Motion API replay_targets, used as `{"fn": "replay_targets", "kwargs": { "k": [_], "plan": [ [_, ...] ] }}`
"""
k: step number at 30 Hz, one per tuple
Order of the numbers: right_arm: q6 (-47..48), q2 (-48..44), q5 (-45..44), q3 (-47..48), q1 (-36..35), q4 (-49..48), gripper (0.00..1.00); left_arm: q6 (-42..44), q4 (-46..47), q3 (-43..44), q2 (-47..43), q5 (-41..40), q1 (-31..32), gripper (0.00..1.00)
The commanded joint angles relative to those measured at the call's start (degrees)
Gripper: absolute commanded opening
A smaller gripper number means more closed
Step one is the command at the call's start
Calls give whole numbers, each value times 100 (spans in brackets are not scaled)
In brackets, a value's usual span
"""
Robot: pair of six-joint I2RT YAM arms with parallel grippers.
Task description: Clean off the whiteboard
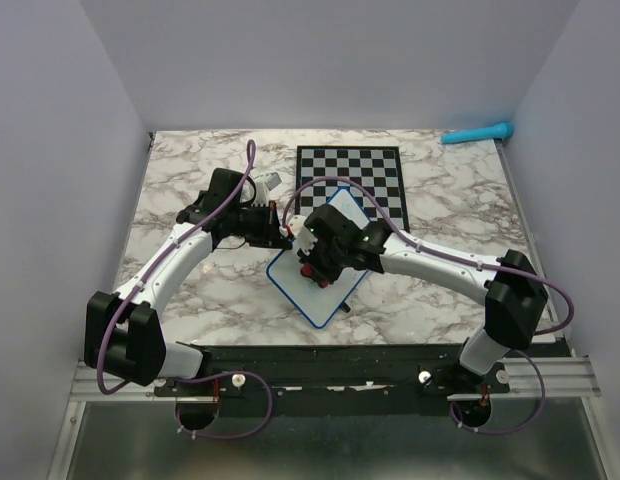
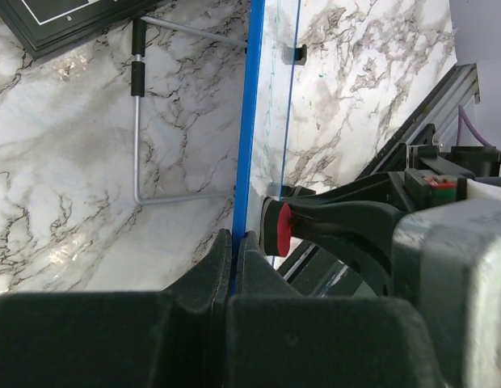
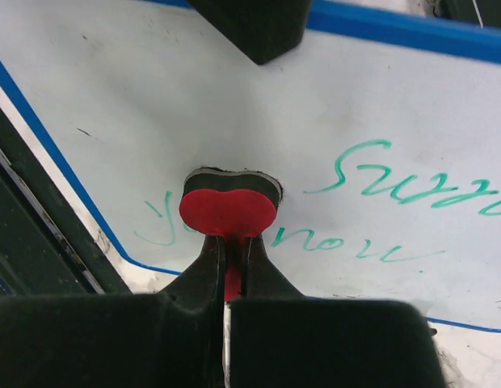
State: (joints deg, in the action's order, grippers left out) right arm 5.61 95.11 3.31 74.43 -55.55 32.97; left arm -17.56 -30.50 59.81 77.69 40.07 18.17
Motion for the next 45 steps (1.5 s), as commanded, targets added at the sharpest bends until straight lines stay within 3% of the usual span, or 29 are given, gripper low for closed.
{"fn": "replay_targets", "kwargs": {
  "k": [1,10,24,36,45],
  "plan": [
    [81,-10,90,-245,255,78,1,-107,62,-31,-122,176,72,0],
    [432,385,3,800,703,324,1,-81,62,4,-105,167,72,0],
    [529,-98,231,-316,738,306,1,-46,62,-31,-122,202,81,0],
    [573,701,310,1380,739,552,1,16,9,13,-87,167,107,0],
    [608,166,381,125,809,456,1,51,-44,92,-70,202,125,0]
  ]
}}
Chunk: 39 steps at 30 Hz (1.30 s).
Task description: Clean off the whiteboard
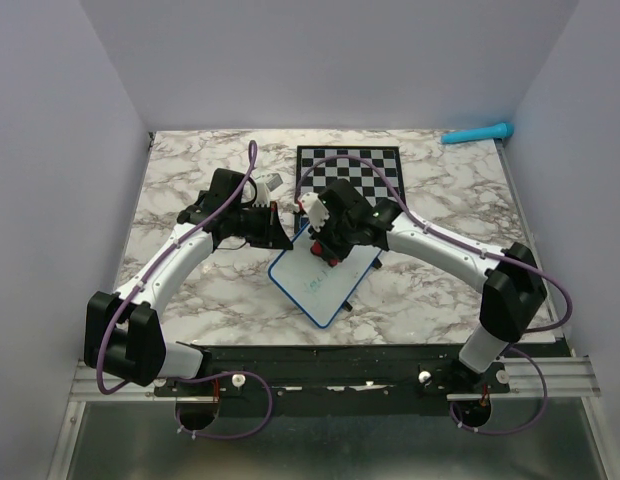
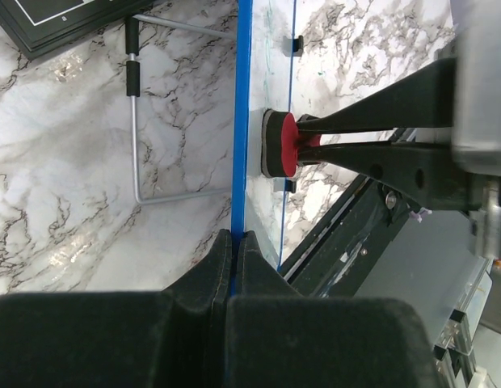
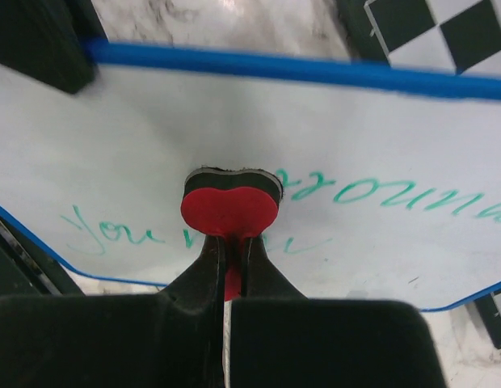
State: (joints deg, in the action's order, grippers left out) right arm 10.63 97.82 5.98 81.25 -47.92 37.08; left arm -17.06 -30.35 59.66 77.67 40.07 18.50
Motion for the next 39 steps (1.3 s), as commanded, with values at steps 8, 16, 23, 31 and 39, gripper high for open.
{"fn": "replay_targets", "kwargs": {
  "k": [8,16,23,31,39],
  "plan": [
    [44,-141,422,-313,-33,229,1,45,-68,81,-103,141,136,0],
    [-26,97,361,364,-323,529,1,62,-129,169,-41,106,145,0],
    [18,106,106,-292,-323,300,1,80,-173,213,-24,97,145,0],
    [35,-158,-26,-611,-60,185,1,124,-173,186,-24,106,163,0],
    [281,193,-185,593,344,379,1,168,-217,257,55,97,198,0]
  ]
}}
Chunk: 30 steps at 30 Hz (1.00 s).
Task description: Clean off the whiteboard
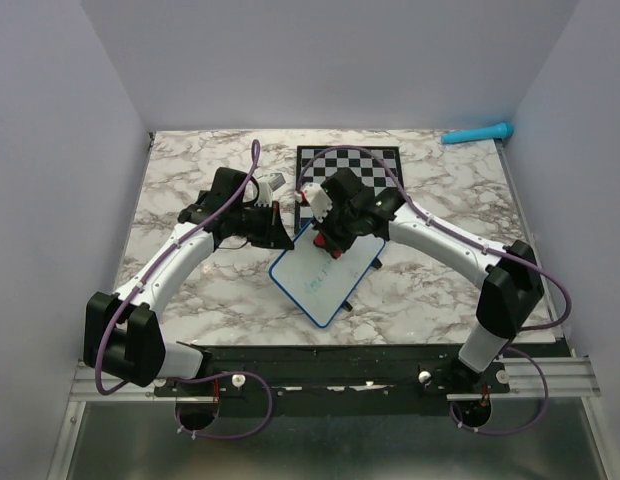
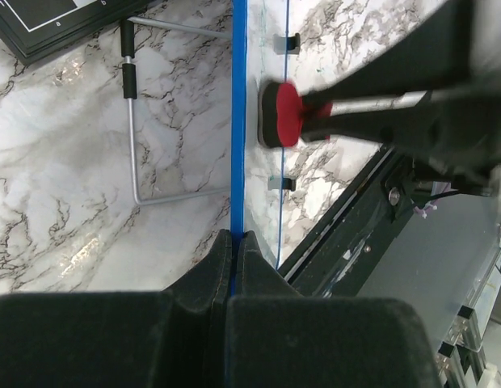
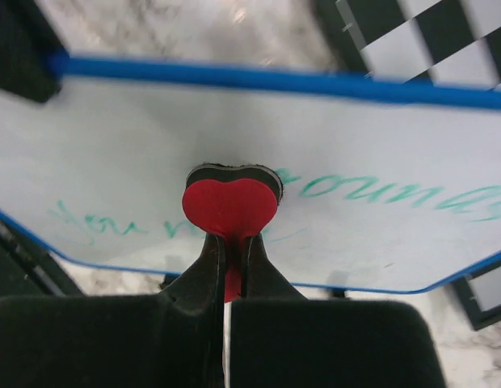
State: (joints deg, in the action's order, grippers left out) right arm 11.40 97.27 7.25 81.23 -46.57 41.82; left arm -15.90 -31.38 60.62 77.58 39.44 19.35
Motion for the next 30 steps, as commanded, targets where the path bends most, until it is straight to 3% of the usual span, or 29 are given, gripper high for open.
{"fn": "replay_targets", "kwargs": {
  "k": [1,4,13,24,30],
  "plan": [
    [240,300,-311,717,296,-78,1,61,-123,187,73,160,112,0],
    [337,432,-347,684,437,-104,1,87,-158,213,82,169,121,0],
    [363,-67,-4,-670,455,-280,1,184,-185,205,38,160,165,0],
    [249,450,330,815,192,107,1,236,-211,292,134,143,227,0],
    [179,399,198,361,174,-69,1,272,-281,328,134,134,227,0]
  ]
}}
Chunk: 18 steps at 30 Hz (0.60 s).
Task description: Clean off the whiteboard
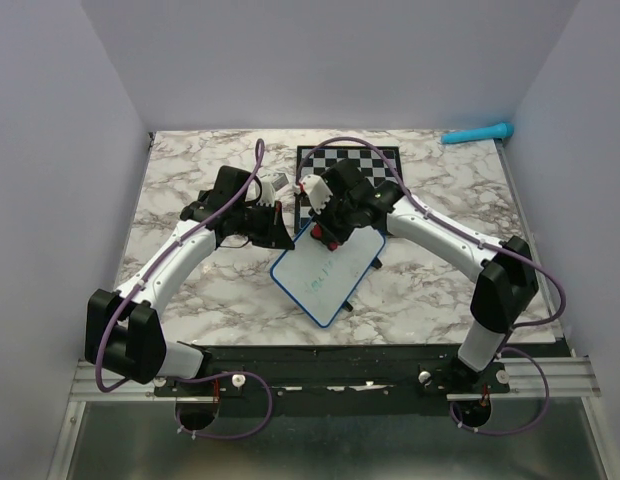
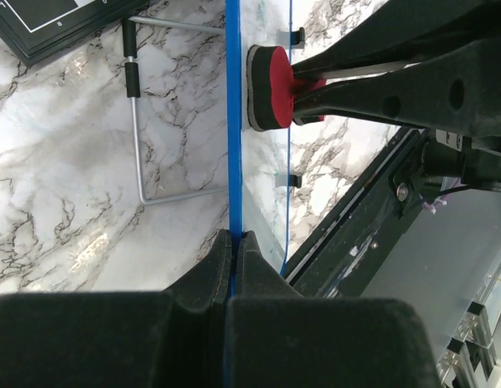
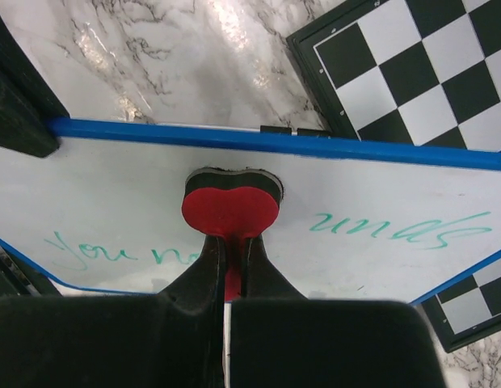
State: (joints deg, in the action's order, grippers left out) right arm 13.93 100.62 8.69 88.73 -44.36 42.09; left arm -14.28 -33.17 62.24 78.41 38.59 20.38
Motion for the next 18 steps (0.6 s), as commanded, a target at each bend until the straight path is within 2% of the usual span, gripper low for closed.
{"fn": "replay_targets", "kwargs": {
  "k": [1,5,9,18],
  "plan": [
    [-84,11,54,-513,-47,-130,1,119,-102,175,60,211,124,0],
    [-40,-279,-25,-1102,-12,-218,1,145,-111,192,69,246,124,0],
    [74,-333,-60,-1139,147,-227,1,180,-128,201,60,263,124,0],
    [241,238,-289,355,428,-7,1,233,-207,245,78,228,133,0]
  ]
}}
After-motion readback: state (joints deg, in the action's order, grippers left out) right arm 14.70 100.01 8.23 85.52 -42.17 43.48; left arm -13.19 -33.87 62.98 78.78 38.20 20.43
